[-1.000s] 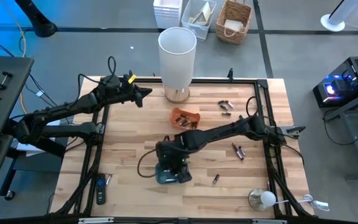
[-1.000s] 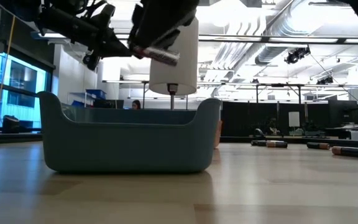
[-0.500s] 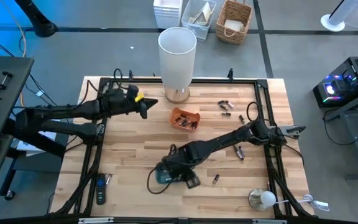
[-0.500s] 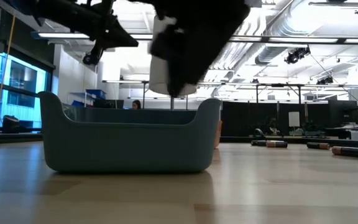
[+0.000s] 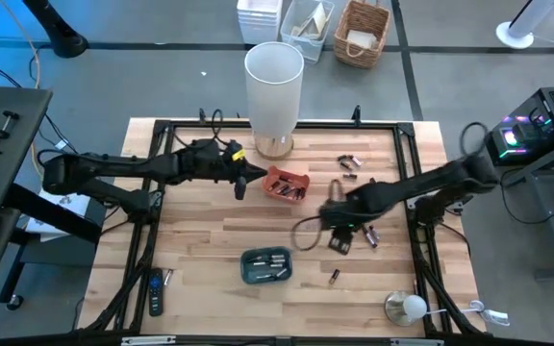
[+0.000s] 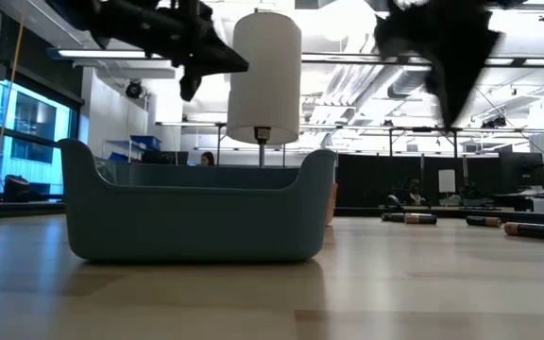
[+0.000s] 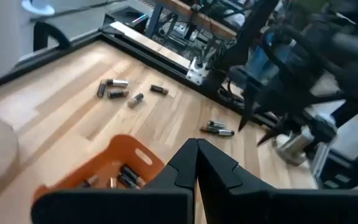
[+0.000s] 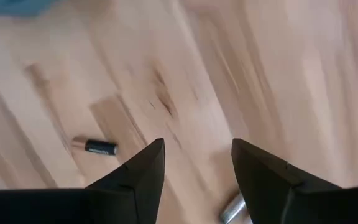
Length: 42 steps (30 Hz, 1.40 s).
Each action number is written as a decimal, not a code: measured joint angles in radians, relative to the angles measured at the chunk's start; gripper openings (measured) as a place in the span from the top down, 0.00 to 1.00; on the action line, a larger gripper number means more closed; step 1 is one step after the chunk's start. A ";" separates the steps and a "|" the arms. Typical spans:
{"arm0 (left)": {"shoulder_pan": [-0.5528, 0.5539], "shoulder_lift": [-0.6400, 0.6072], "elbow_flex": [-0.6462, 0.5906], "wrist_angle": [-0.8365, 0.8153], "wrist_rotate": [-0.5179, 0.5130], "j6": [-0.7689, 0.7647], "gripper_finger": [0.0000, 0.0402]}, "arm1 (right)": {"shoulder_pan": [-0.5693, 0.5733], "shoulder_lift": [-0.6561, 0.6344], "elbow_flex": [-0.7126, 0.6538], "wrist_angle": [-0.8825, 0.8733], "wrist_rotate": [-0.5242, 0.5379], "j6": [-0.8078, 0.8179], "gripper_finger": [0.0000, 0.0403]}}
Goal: Sort batteries
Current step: Put the silver battery into the blue bin
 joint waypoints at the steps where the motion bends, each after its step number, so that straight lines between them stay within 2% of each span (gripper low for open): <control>1: -0.003 0.013 0.007 0.001 0.000 0.021 1.00 | 0.007 -0.041 -0.053 0.016 -0.011 0.091 0.55; 6: -0.003 0.036 0.013 0.014 0.033 0.066 1.00 | 0.093 -0.131 -0.199 0.046 -0.028 0.394 0.55; 9: -0.003 0.035 0.014 0.039 0.102 0.066 1.00 | 0.144 -0.119 -0.240 0.022 -0.018 0.483 0.55; 15: -0.010 0.035 0.014 0.082 0.098 0.034 1.00 | 0.171 -0.098 -0.352 -0.004 -0.052 0.618 0.55; 19: -0.010 0.035 0.014 0.110 0.095 0.012 1.00 | 0.163 -0.098 -0.410 0.024 -0.071 0.629 0.55; 25: -0.009 0.035 0.014 0.110 0.094 -0.021 1.00 | 0.161 -0.098 -0.482 0.203 -0.070 0.662 0.55; 35: -0.009 0.035 0.014 0.106 0.081 -0.021 1.00 | 0.158 -0.100 -0.539 0.250 -0.070 0.680 0.56; 39: -0.009 0.035 0.014 0.103 0.066 -0.021 1.00 | 0.158 -0.100 -0.543 0.278 -0.070 0.707 0.63; 42: -0.009 0.035 0.014 0.103 0.062 -0.020 1.00 | 0.158 -0.100 -0.543 0.287 -0.073 0.709 0.74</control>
